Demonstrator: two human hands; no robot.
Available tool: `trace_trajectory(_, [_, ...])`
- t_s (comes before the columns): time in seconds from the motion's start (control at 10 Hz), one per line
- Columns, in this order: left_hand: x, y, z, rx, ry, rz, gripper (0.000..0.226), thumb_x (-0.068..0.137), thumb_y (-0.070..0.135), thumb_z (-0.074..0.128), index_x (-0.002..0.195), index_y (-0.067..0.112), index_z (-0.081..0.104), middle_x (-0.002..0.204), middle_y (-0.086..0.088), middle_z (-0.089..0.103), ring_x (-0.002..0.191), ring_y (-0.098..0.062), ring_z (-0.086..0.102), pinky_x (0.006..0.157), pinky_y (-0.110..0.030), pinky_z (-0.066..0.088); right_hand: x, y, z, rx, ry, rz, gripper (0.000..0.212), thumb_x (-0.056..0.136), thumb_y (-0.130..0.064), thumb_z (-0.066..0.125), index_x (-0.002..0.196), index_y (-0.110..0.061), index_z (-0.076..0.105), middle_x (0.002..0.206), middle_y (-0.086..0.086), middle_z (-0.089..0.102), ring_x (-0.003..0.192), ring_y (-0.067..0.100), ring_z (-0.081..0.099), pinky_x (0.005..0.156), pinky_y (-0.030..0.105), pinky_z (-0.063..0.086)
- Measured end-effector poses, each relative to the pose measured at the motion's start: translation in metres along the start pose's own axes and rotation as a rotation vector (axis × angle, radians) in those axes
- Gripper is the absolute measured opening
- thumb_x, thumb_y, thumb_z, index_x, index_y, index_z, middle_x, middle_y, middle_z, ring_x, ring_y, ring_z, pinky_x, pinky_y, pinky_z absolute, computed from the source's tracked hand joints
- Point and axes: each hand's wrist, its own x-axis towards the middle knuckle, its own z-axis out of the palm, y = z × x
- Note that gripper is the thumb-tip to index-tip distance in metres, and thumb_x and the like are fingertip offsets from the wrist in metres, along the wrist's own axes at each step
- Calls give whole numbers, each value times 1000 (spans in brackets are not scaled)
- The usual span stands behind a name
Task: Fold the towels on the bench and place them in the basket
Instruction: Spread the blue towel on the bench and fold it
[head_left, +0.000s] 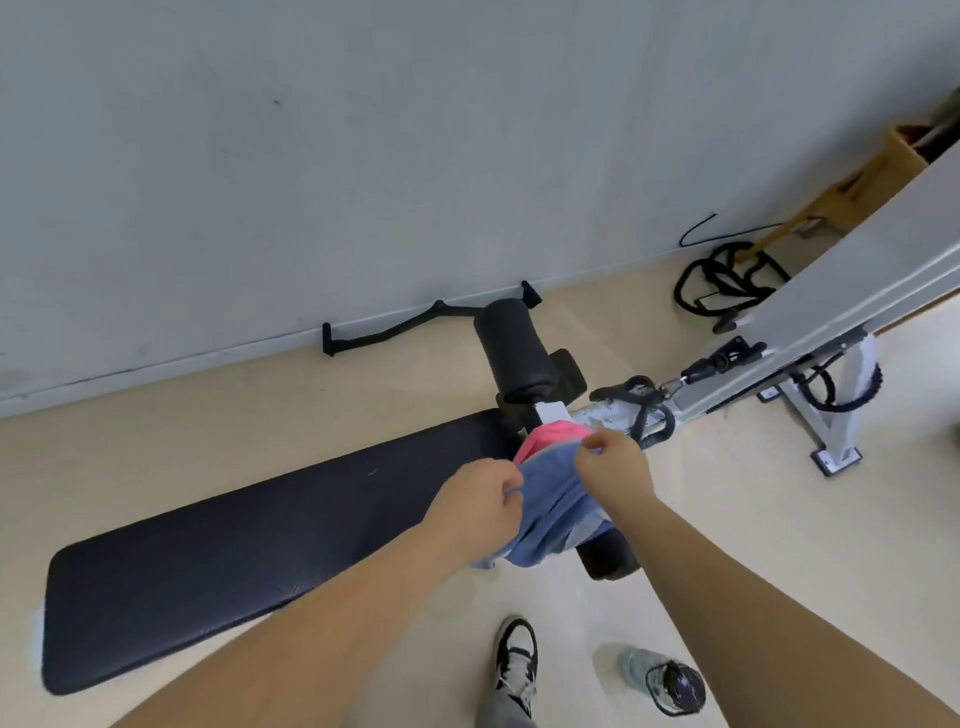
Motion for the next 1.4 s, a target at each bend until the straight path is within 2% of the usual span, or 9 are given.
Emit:
trace_trajectory(0.2, [70,26,76,-54,-29,-125,20,97,29,60,83,37,47,97,4,56,92,-22,60,84,-33,50,68,69,4,-42,17,80,7,95,-12,55,101,-10,55,97,13,63,89,31,60,75,34,44])
trace_trajectory(0.3, [122,6,135,21,-20,-359,19,77,42,75,86,39,59,95,4,63,91,-23,65,81,-27,49,85,95,11,-43,-6,71,12,93,-10,57,103,-4,58,91,12,64,84,30,62,68,30,43])
trace_trajectory(0.5, [131,1,144,11,80,-160,13,87,47,60,79,37,58,86,9,63,78,-17,63,72,-40,57,84,124,17,-35,16,-120,18,87,-12,59,75,-11,45,84,11,51,68,16,48,57,27,34])
trace_trajectory(0.7, [119,16,112,-208,119,-102,21,95,7,62,77,4,53,80,-15,58,80,-29,56,79,-50,49,67,137,22,-51,-66,-119,14,90,-2,60,99,-2,49,108,11,45,84,26,45,75,32,38])
trace_trajectory(0.9, [99,35,56,-360,321,-175,19,107,25,49,93,12,45,77,1,51,65,-12,45,60,-28,45,67,129,30,-165,-134,-17,16,93,-17,56,96,-8,44,109,16,51,88,35,51,76,41,45])
trace_trajectory(1.1, [53,36,-19,-522,450,-244,21,104,31,55,107,11,51,91,-5,60,74,-11,56,59,-9,47,59,77,23,-484,-86,60,40,96,-32,52,127,-6,48,131,16,44,120,36,47,95,46,47])
trace_trajectory(1.2, [18,32,-58,-570,317,-303,38,90,43,75,113,22,55,106,0,64,86,-8,64,69,-16,50,36,18,28,-475,-70,-386,46,95,-26,57,139,-14,50,139,12,45,121,30,50,95,41,49])
trace_trajectory(1.3, [-23,13,-97,-466,168,-328,42,81,38,84,115,28,61,106,3,69,93,-11,70,79,-28,59,4,-58,44,-134,-437,-658,63,91,-10,63,151,-19,46,148,5,47,131,22,50,106,30,42])
trace_trajectory(1.4, [-60,-19,-132,-403,130,-323,16,87,33,78,99,24,74,93,-2,78,89,-18,75,85,-42,63,-30,-117,71,-7,-763,-673,46,83,-13,67,129,-20,68,126,1,69,114,10,62,100,32,52])
